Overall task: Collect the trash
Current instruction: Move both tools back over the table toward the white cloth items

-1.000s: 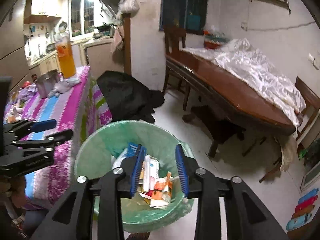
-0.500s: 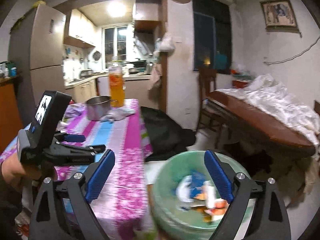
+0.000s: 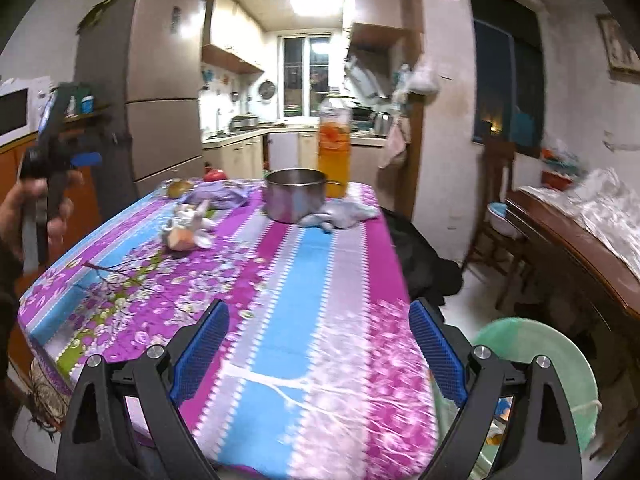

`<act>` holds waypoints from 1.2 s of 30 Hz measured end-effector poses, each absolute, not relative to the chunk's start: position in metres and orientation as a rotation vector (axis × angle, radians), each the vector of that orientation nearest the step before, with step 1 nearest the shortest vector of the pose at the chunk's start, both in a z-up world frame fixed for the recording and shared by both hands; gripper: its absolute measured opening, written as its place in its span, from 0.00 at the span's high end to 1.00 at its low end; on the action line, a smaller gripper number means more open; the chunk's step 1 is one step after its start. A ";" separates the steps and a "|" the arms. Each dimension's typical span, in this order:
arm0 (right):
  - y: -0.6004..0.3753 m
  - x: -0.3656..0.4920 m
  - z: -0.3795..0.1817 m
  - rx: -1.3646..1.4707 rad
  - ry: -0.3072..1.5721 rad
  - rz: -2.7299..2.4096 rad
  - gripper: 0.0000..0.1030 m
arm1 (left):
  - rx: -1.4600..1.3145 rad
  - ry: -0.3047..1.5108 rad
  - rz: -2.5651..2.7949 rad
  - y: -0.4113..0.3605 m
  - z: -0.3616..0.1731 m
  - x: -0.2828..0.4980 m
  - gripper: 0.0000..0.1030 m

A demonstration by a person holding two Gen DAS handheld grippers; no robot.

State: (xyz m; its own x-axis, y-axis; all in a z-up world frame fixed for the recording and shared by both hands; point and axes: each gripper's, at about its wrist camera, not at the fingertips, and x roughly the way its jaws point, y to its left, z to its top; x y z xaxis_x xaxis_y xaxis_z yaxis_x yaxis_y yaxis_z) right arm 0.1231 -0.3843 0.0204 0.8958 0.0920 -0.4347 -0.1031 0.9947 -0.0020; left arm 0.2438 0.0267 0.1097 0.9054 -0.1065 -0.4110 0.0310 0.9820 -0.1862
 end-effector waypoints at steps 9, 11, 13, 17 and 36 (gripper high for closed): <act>-0.338 0.159 0.012 -0.071 0.486 0.204 0.12 | -0.160 0.770 -0.037 0.086 0.024 0.320 0.05; -0.330 0.168 0.009 -0.072 0.490 0.218 0.12 | -0.210 0.801 -0.105 0.096 0.018 0.334 0.09; -0.323 0.173 0.006 -0.072 0.498 0.229 0.12 | -0.226 0.822 -0.140 0.095 0.015 0.358 0.18; -0.309 0.192 -0.008 -0.078 0.545 0.240 0.12 | -0.206 0.857 -0.240 0.073 0.010 0.392 0.20; -0.288 0.239 -0.030 -0.056 0.612 0.270 0.21 | -0.129 0.957 -0.251 0.036 -0.030 0.446 0.88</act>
